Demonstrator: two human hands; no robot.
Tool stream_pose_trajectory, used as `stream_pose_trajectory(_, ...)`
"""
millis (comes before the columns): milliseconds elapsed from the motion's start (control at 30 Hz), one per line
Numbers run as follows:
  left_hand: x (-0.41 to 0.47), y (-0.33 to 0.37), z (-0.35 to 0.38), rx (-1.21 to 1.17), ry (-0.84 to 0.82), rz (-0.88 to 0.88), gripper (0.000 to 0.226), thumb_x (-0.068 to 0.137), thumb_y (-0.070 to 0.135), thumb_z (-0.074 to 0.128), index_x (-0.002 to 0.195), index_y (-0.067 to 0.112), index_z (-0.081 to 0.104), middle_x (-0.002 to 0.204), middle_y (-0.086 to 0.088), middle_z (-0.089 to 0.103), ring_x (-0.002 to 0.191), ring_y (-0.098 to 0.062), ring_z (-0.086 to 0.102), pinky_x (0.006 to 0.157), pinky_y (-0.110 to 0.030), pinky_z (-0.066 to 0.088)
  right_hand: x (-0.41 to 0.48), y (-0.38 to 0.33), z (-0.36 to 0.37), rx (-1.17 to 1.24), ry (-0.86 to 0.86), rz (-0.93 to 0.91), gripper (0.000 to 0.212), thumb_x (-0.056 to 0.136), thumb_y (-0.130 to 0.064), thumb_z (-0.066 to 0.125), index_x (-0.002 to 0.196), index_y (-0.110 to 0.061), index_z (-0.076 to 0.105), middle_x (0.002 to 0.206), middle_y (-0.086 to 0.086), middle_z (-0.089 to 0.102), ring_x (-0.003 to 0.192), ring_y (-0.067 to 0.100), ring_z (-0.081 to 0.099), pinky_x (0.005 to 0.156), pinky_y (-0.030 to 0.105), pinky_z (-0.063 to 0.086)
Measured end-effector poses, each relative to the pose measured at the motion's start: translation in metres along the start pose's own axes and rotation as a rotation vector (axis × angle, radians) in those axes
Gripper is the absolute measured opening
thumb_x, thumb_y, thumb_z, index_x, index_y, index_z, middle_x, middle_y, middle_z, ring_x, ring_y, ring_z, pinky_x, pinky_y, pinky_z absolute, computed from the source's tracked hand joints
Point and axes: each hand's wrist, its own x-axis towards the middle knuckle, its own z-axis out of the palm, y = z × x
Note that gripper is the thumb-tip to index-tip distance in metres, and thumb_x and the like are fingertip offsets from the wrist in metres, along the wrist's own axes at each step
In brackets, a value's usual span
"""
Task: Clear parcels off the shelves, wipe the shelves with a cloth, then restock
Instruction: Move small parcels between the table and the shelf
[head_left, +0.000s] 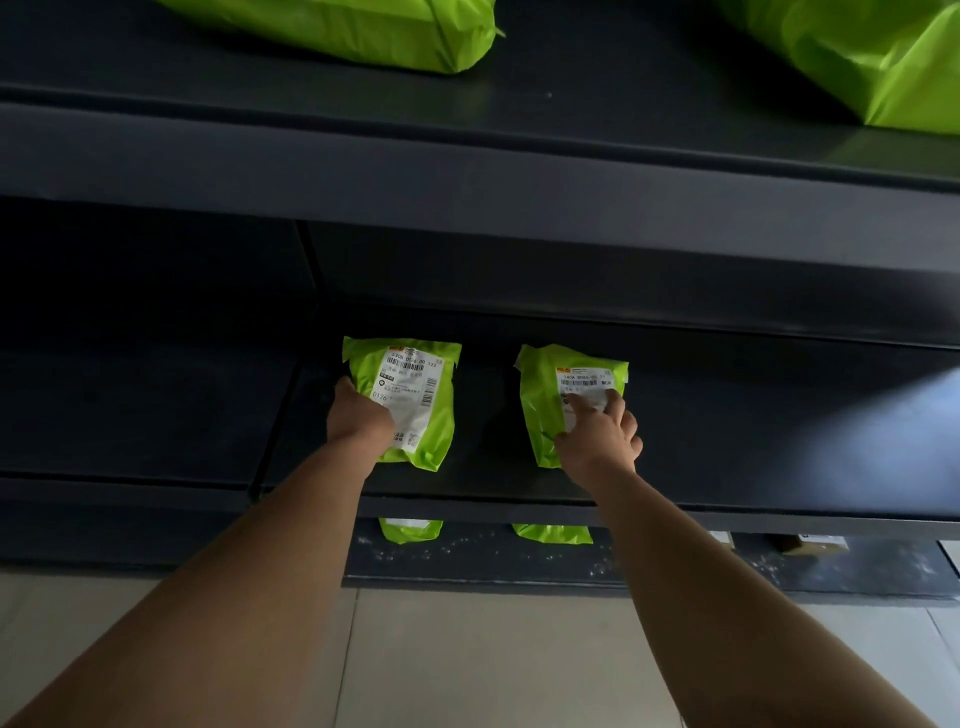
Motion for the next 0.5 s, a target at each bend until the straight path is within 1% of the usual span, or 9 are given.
stream_pose_trajectory(133,0.004,-0.004,0.001,0.002,-0.014,-0.002,0.039,0.092,-0.001,0.037,0.131,0.005,0.04,0.12,-0.017,0.059,0.106,-0.038,0.059,0.088,-0.045,0.051,0.007,0.002,0.004,0.004,-0.012,0.003,0.065,0.09,-0.016,0.052,0.148,-0.036,0.028,0.16,0.005,-0.004,0.145,0.035,-0.001,0.117,0.052,0.008)
stream_pose_trajectory(200,0.005,-0.005,0.0,0.005,-0.014,-0.002,0.042,0.092,0.0,0.035,0.134,0.005,0.038,0.122,-0.018,0.058,0.107,-0.039,0.058,0.091,-0.048,0.05,0.009,0.003,0.005,-0.022,-0.012,-0.006,0.066,0.092,-0.021,0.053,0.149,-0.036,0.025,0.16,0.006,-0.005,0.146,0.036,-0.005,0.117,0.054,0.005)
stream_pose_trajectory(300,0.003,-0.005,-0.002,0.023,-0.016,-0.008,0.045,0.094,0.004,0.033,0.138,0.008,0.033,0.124,-0.019,0.057,0.105,-0.039,0.058,0.087,-0.045,0.052,0.006,0.004,0.005,-0.06,0.007,-0.028,0.065,0.093,-0.034,0.056,0.149,-0.035,0.023,0.161,0.005,-0.006,0.146,0.036,-0.01,0.117,0.054,0.001)
stream_pose_trajectory(367,-0.002,-0.004,-0.005,0.05,-0.02,-0.013,0.046,0.096,0.009,0.035,0.142,0.01,0.027,0.126,-0.021,0.054,0.104,-0.04,0.058,0.079,-0.04,0.051,0.001,0.005,0.002,-0.057,0.02,-0.04,0.065,0.093,-0.036,0.055,0.15,-0.034,0.022,0.161,0.003,-0.006,0.146,0.034,-0.011,0.118,0.052,0.001)
stream_pose_trajectory(400,-0.005,-0.003,-0.007,0.062,-0.023,-0.021,0.046,0.097,0.011,0.036,0.142,0.01,0.026,0.127,-0.022,0.053,0.104,-0.041,0.058,0.077,-0.04,0.05,-0.003,0.005,0.0,-0.056,0.022,-0.047,0.065,0.093,-0.037,0.054,0.15,-0.034,0.023,0.161,0.003,-0.006,0.146,0.033,-0.01,0.118,0.051,0.001)
stream_pose_trajectory(433,-0.008,-0.002,-0.009,0.076,-0.025,-0.029,0.047,0.097,0.013,0.038,0.142,0.01,0.026,0.127,-0.022,0.052,0.105,-0.041,0.058,0.079,-0.042,0.051,-0.007,0.006,-0.002,-0.055,0.024,-0.052,0.064,0.094,-0.037,0.054,0.15,-0.033,0.023,0.161,0.003,-0.005,0.147,0.032,-0.01,0.119,0.05,0.002)
stream_pose_trajectory(500,-0.016,0.001,-0.017,0.129,-0.038,-0.027,0.049,0.095,0.015,0.041,0.142,0.01,0.028,0.13,-0.023,0.049,0.109,-0.042,0.056,0.088,-0.048,0.051,-0.02,0.006,-0.01,-0.035,0.034,-0.047,0.063,0.094,-0.037,0.054,0.15,-0.031,0.025,0.161,0.002,-0.001,0.147,0.03,-0.007,0.119,0.048,0.004)
